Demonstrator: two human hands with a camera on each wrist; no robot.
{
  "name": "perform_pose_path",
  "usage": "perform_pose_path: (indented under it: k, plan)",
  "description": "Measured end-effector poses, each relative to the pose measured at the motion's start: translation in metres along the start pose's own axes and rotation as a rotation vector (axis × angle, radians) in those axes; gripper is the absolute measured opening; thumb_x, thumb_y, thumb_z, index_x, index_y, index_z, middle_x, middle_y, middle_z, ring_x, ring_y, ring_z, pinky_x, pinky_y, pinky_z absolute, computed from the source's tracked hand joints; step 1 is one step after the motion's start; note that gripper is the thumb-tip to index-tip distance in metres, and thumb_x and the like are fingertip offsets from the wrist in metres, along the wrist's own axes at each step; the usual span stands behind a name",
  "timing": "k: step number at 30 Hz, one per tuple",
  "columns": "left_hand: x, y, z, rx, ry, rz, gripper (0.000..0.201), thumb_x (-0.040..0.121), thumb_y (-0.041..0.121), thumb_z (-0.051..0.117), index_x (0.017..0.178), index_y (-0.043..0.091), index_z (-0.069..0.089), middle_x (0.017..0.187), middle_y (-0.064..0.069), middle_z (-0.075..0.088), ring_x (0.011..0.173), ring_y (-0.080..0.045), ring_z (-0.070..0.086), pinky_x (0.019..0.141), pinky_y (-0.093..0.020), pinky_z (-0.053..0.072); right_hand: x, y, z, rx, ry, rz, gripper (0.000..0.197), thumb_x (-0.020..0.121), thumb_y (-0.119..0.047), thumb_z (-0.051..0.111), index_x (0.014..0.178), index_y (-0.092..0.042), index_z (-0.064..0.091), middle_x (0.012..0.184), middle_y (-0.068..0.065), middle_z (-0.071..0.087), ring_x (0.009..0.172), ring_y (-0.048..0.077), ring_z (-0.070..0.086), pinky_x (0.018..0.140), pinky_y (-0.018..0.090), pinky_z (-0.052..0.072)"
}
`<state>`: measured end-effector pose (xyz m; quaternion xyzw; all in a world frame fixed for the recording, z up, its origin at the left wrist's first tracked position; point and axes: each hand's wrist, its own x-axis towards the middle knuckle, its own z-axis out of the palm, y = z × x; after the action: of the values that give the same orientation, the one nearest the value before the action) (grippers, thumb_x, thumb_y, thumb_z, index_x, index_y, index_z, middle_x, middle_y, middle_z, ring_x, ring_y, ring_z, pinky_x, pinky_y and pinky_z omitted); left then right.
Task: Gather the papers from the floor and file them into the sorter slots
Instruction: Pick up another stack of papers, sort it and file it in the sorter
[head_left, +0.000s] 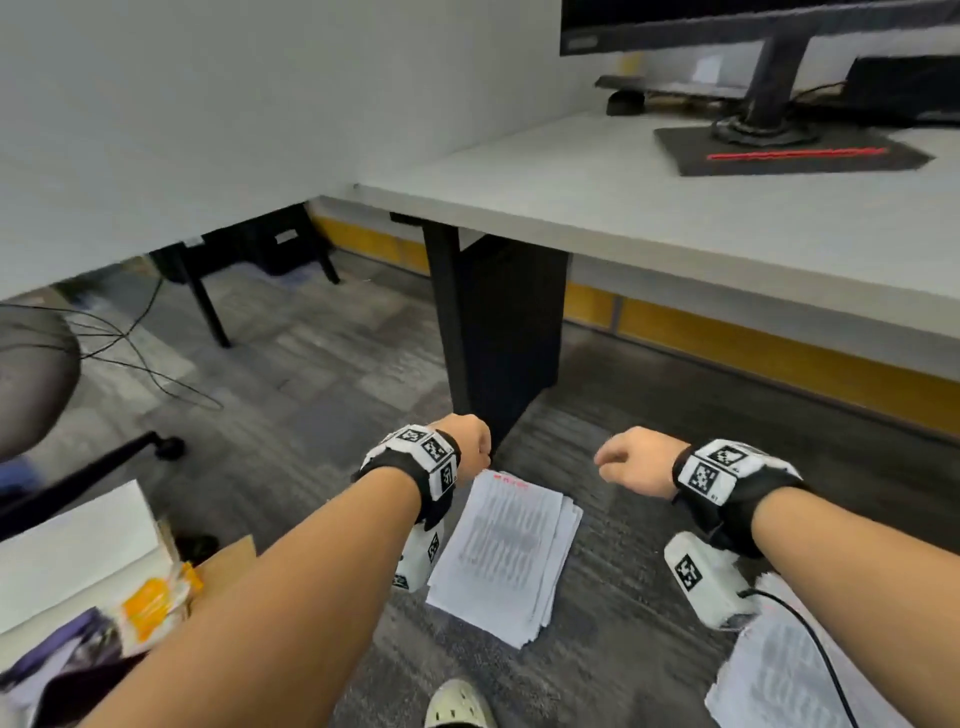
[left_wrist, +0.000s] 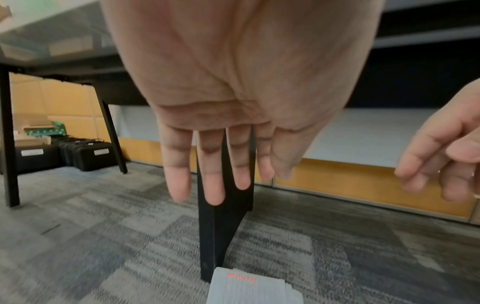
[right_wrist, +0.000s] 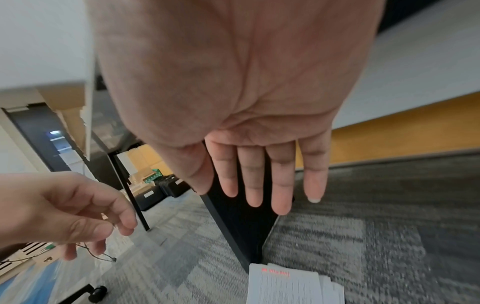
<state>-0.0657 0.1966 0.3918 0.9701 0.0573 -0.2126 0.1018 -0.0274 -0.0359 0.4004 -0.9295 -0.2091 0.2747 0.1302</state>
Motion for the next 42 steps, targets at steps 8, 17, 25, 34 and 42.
perform_pose_path:
  k: [8, 17, 25, 34, 42]
  plan:
    - [0.112, -0.076, 0.095, -0.032, -0.154, -0.057, 0.032, 0.095, 0.022, 0.05, 0.122, 0.006, 0.056, 0.125, -0.016, 0.059, 0.113, -0.036, 0.057, 0.091, -0.04, 0.047, 0.146, 0.014, 0.105, 0.109, -0.117, 0.08, 0.034, 0.096, -0.024, 0.051, 0.124, -0.008, 0.061, 0.13, 0.007, 0.059, 0.118, 0.022, 0.055, 0.096, 0.026, 0.04]
    - [0.204, -0.108, 0.229, -0.143, -0.258, -0.153, 0.043, 0.095, 0.034, 0.051, 0.134, 0.016, 0.048, 0.133, -0.008, 0.054, 0.118, -0.03, 0.054, 0.097, -0.037, 0.047, 0.252, 0.062, 0.228, 0.3, -0.183, 0.296, 0.062, 0.092, -0.035, 0.058, 0.144, -0.009, 0.037, 0.148, 0.011, 0.04, 0.134, 0.024, 0.041, 0.107, 0.027, 0.032]
    - [0.246, -0.124, 0.304, -0.2, -0.312, -0.28, 0.045, 0.099, 0.038, 0.046, 0.135, 0.012, 0.046, 0.135, -0.011, 0.05, 0.117, -0.03, 0.055, 0.096, -0.037, 0.047, 0.309, 0.098, 0.315, 0.679, -0.137, 0.554, 0.096, 0.076, -0.052, 0.07, 0.148, -0.01, 0.021, 0.148, 0.009, 0.037, 0.133, 0.029, 0.041, 0.107, 0.04, 0.038]
    - [0.267, -0.139, 0.345, -0.343, -0.304, -0.423, 0.055, 0.092, 0.04, 0.055, 0.137, 0.014, 0.038, 0.141, -0.012, 0.037, 0.12, -0.035, 0.05, 0.099, -0.046, 0.045, 0.335, 0.133, 0.381, 0.814, -0.014, 0.776, 0.121, 0.033, -0.071, 0.08, 0.131, -0.007, 0.048, 0.114, 0.01, 0.061, 0.102, 0.029, 0.06, 0.089, 0.038, 0.049]
    - [0.27, -0.137, 0.36, -0.272, -0.246, -0.536, 0.082, 0.076, 0.057, 0.067, 0.138, 0.013, 0.036, 0.138, -0.011, 0.042, 0.129, -0.034, 0.039, 0.106, -0.046, 0.037, 0.334, 0.134, 0.386, 0.96, 0.121, 0.8, 0.109, 0.03, -0.061, 0.083, 0.119, -0.005, 0.054, 0.113, 0.013, 0.067, 0.102, 0.03, 0.065, 0.091, 0.048, 0.052]
